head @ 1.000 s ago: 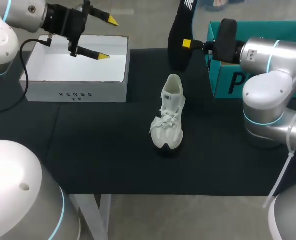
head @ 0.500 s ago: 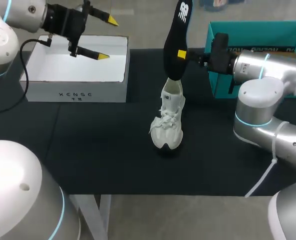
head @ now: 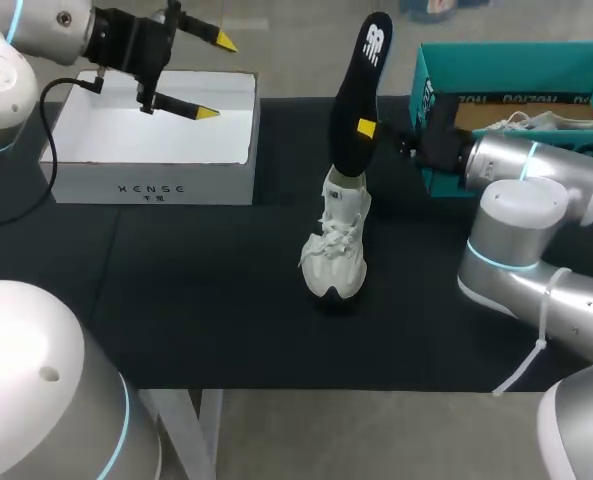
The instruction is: Take the shoe out of the shoebox, open the shoe tongue, remove and reinsert the insole, then place the shoe into the shoebox
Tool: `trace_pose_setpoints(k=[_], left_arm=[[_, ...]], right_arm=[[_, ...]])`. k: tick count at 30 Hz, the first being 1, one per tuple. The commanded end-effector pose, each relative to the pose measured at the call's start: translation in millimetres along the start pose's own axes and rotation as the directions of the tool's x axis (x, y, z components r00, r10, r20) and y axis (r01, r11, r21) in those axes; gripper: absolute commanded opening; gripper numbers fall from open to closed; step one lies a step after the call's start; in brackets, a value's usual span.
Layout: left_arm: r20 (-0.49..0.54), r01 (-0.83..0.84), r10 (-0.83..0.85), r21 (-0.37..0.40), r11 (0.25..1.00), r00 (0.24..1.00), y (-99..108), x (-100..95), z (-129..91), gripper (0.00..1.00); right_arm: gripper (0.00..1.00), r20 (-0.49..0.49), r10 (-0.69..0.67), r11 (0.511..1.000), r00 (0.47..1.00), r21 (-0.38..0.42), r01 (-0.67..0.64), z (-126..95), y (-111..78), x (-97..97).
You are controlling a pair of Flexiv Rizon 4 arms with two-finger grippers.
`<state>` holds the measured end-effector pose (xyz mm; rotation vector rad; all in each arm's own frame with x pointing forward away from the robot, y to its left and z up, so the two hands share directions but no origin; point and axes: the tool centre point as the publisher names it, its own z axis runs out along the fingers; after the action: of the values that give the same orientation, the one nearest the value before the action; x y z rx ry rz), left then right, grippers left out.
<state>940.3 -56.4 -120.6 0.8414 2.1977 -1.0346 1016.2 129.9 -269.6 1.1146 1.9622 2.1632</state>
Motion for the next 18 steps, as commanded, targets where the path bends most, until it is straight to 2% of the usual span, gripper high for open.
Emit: trace_pose_setpoints(k=[1, 12, 18], left_arm=[[0.000, -0.001, 0.001, -0.002, 1.000, 1.000, -0.2, 0.3, 0.4, 1.00], [0.000, -0.001, 0.001, -0.002, 1.000, 1.000, -0.2, 0.3, 0.4, 1.00], [0.000, -0.001, 0.001, -0.002, 1.000, 1.000, -0.2, 0.3, 0.4, 1.00]], right_arm=[[0.00, 0.011, 0.010, 1.000, 1.000, 0.025, -0.011, -1.5, -7.1, 1.5], [0.00, 0.013, 0.031, 0.998, 0.999, 0.045, -0.031, 0.7, -23.0, -1.5], [0.00, 0.012, 0.061, 0.996, 0.998, 0.058, -0.062, 3.0, -38.6, -2.0]])
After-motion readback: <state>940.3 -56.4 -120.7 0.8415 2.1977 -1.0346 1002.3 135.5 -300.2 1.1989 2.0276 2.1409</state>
